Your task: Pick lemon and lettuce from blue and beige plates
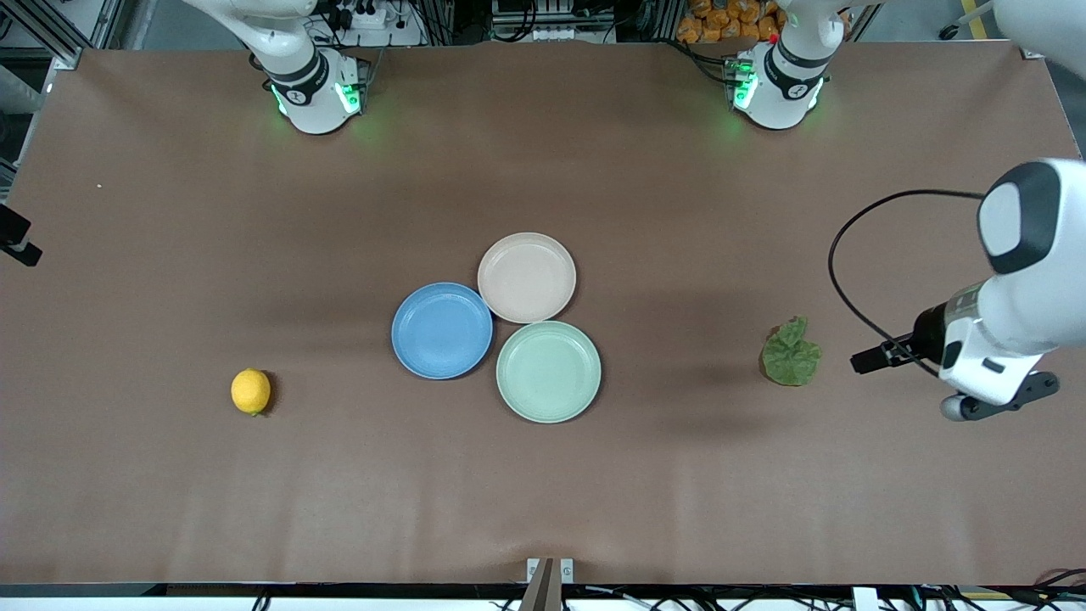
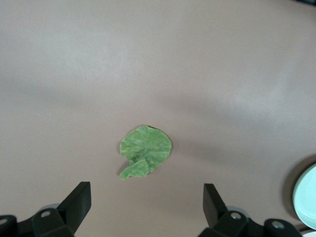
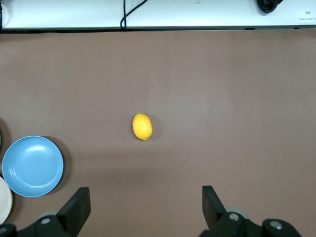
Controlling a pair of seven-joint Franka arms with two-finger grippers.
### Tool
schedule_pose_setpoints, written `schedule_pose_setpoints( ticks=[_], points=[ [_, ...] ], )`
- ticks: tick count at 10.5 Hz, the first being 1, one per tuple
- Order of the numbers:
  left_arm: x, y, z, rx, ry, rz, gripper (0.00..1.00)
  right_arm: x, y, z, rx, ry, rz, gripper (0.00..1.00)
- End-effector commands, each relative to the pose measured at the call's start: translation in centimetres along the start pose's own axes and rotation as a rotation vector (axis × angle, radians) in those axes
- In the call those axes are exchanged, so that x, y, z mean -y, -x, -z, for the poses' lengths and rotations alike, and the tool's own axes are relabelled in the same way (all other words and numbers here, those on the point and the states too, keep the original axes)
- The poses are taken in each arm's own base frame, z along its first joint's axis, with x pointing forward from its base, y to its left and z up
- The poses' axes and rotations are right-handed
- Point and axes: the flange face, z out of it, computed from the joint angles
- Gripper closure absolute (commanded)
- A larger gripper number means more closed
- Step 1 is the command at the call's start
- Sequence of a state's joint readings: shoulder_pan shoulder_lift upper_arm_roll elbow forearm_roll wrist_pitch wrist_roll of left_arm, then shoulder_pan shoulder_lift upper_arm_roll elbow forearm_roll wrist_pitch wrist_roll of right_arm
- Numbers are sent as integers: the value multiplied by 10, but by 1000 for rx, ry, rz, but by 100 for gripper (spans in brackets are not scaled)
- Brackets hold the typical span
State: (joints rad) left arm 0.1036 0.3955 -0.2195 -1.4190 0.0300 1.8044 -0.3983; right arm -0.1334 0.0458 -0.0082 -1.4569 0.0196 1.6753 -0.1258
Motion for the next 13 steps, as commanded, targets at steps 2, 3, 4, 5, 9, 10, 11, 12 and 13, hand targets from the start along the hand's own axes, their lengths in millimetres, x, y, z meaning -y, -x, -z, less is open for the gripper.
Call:
schedule_pose_setpoints(
  ticks=[2,3,4,5,9,10,11,12,13],
  points=[
    [-11,27,60,-86,-12,-41,0,3,16,1,15,-54,-7,0],
    [-10,36,76,-94,-18,-43,0,11,18,0,33,-128,-14,0],
    [-7,44,92,-100,-21,-42,0,18,19,-2,52,-141,-4,0],
    [-5,50,99,-95,-29,-40,0,33,22,-1,78,-147,11,0],
    [-2,84,137,-66,-57,-44,0,58,44,-9,159,-81,52,0],
    [-3,90,142,-58,-47,-47,0,58,47,-7,169,-71,55,0],
    [-7,94,145,-53,-29,-51,0,55,48,-6,172,-51,56,0],
    [-8,97,145,-38,-17,-53,0,53,48,-7,175,-27,58,0],
    [-13,105,150,-33,-19,-67,0,53,48,-8,177,-20,58,0]
  ],
)
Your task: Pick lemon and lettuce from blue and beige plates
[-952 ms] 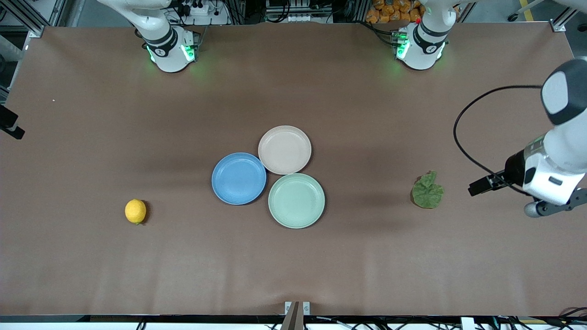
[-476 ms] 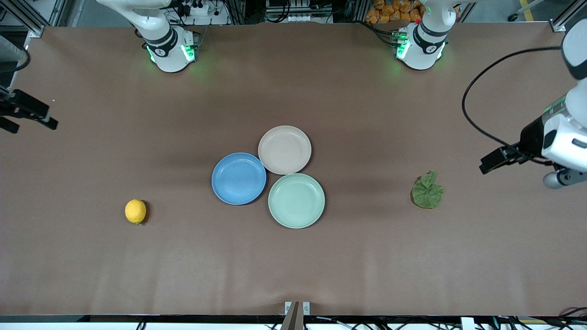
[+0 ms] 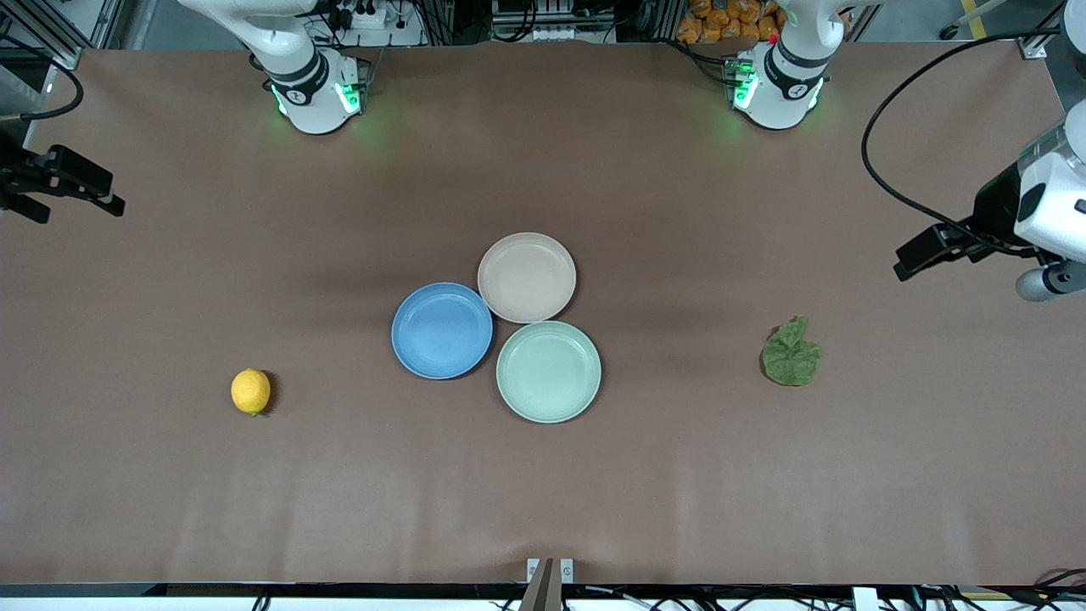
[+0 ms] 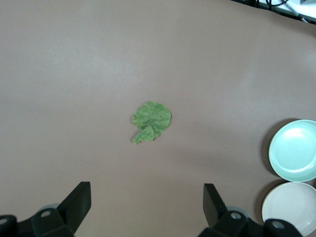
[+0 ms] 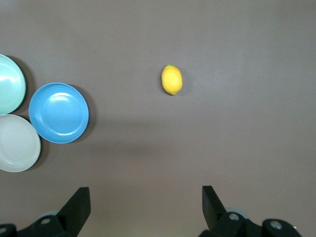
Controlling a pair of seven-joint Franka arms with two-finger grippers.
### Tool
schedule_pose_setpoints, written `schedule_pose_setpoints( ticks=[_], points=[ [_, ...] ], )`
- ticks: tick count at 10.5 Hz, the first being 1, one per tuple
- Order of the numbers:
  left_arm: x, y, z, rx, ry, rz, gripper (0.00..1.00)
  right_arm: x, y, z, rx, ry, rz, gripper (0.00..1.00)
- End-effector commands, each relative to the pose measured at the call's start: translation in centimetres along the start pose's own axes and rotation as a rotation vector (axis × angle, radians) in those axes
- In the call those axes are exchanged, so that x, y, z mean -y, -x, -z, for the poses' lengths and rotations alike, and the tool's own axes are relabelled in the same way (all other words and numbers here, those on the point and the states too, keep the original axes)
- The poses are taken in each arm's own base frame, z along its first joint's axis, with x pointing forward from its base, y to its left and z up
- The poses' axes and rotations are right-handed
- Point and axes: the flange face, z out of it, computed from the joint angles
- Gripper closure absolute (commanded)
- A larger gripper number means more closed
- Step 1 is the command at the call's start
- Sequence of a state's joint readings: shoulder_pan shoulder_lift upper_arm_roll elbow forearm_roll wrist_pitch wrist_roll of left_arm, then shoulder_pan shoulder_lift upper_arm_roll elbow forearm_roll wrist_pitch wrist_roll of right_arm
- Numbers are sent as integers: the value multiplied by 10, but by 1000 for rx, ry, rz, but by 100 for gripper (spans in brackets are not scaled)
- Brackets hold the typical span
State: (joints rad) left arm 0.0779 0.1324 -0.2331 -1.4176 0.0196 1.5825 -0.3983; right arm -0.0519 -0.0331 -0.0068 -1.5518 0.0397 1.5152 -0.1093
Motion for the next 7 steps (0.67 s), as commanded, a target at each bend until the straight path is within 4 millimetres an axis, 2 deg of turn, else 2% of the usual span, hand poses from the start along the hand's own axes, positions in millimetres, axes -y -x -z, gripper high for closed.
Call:
schedule_pose_setpoints(
  ticks=[1,4,7],
  points=[
    [-12,18,8,20,6,-36,0,0,9,0,4,27,-14,0],
    [-12,19,9,20,9,-132,0,2,8,-5,14,27,4,0],
    [-8,17,8,21,8,-133,0,0,5,-9,18,27,1,0]
  ],
)
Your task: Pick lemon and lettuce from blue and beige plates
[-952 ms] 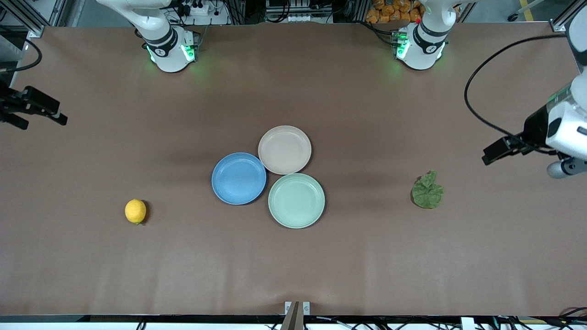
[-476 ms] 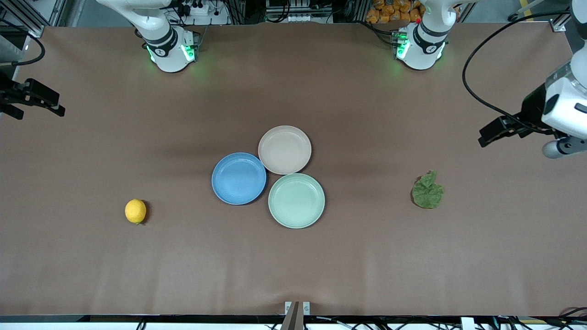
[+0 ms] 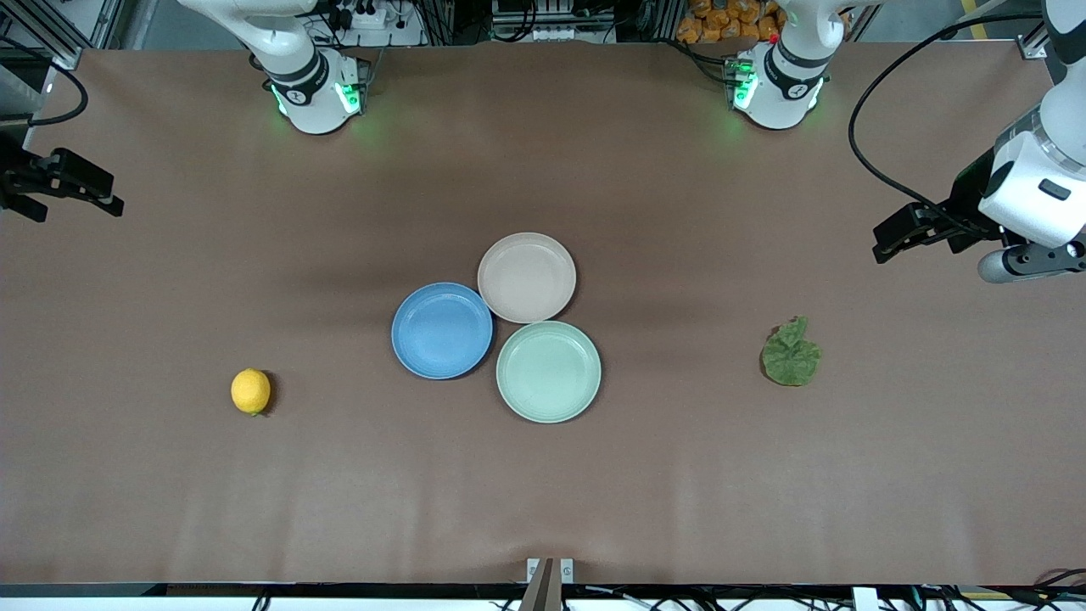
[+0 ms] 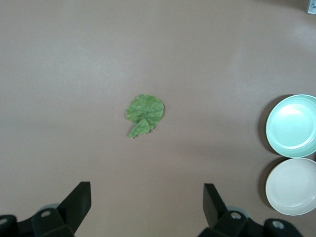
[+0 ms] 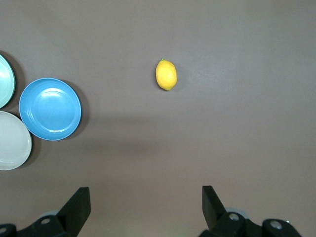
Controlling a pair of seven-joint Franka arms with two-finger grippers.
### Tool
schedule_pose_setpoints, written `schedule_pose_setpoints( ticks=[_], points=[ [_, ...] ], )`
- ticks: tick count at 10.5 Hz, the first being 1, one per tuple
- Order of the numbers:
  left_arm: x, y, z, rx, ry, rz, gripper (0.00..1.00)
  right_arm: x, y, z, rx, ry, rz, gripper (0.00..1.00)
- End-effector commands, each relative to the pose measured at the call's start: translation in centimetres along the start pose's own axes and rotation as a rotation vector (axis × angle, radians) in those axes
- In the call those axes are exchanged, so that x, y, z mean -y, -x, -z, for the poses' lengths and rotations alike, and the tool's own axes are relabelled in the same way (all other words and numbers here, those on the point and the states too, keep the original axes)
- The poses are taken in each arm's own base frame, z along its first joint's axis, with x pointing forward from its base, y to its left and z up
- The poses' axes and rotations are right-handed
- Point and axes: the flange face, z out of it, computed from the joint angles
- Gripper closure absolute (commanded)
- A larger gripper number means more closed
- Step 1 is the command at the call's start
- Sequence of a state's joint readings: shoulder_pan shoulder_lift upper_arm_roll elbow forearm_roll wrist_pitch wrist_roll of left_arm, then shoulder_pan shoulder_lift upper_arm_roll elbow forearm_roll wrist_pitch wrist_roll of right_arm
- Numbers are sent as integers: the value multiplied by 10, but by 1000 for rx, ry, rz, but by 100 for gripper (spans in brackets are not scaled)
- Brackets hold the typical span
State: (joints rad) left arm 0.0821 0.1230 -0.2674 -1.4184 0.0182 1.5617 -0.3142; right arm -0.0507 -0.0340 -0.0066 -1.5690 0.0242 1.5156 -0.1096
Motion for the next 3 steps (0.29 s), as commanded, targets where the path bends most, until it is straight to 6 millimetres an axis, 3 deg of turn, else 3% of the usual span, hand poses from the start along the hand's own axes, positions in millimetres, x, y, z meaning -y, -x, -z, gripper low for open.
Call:
schedule_pose_setpoints(
  ticks=[1,3],
  points=[
    [5,6,4,8,6,-21,0,1,3,-3,1,13,1,0],
    [5,6,4,8,7,-19,0,1,3,-3,-1,14,1,0]
  ],
)
